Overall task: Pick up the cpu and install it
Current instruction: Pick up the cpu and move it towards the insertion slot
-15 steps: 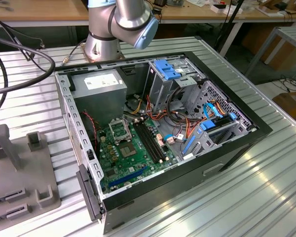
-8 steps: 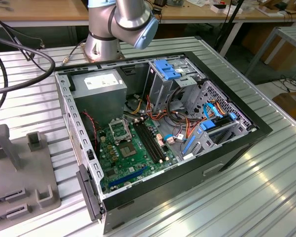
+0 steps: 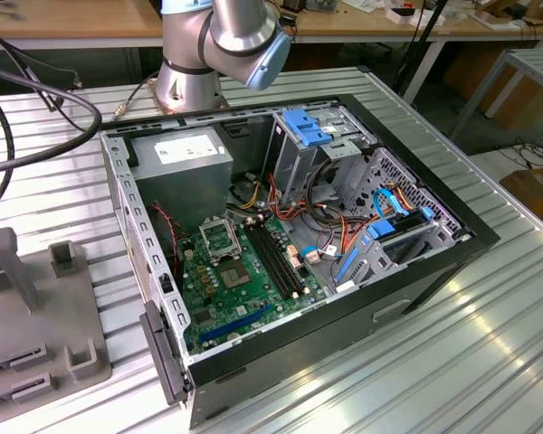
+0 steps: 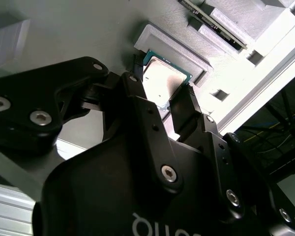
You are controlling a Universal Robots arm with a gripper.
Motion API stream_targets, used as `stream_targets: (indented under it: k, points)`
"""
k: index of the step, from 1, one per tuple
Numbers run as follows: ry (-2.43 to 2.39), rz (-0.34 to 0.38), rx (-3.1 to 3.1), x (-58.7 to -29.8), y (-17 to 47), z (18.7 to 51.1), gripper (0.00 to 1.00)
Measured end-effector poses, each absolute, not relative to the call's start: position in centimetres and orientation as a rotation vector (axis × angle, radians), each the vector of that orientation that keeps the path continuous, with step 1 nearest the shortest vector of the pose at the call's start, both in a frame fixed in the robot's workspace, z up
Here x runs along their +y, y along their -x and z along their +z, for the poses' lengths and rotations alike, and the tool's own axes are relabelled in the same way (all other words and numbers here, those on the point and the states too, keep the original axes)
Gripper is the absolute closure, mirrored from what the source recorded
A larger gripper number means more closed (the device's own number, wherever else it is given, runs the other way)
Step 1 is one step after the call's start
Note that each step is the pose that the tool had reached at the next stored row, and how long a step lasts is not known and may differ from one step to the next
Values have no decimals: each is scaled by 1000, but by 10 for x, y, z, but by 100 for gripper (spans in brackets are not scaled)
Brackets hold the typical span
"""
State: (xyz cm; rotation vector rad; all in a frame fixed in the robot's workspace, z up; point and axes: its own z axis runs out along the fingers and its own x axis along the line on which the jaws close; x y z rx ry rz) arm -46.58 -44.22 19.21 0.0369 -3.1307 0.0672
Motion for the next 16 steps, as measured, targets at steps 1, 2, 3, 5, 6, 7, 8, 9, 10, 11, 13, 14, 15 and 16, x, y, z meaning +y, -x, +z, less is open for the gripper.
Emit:
stream_targets:
  k: [1,2,3,5,6,7,8,9,10,11,13,14,15,16]
  points:
    - [-37,67,-3131,-442,466,192,53]
    - [-37,67,-3131,-442,466,192,53]
    - [-36,67,-3131,-442,466,192,53]
    - [-36,67,-3131,-442,466,192,53]
    - [-36,67,-3131,-442,466,192,53]
    - [-36,67,-3131,-442,466,192,53]
    - [-36,67,-3131,-442,466,192,53]
    - [-36,67,-3131,-442,466,193,53]
    - [-36,67,-3131,-442,466,194,53]
    - [-36,67,-3131,-442,466,195,53]
    - [-36,67,-3131,-442,466,197,53]
    - [-36,67,-3131,-442,466,198,53]
    - [-36,67,-3131,-442,466,199,53]
    - [-36,67,-3131,-442,466,200,53]
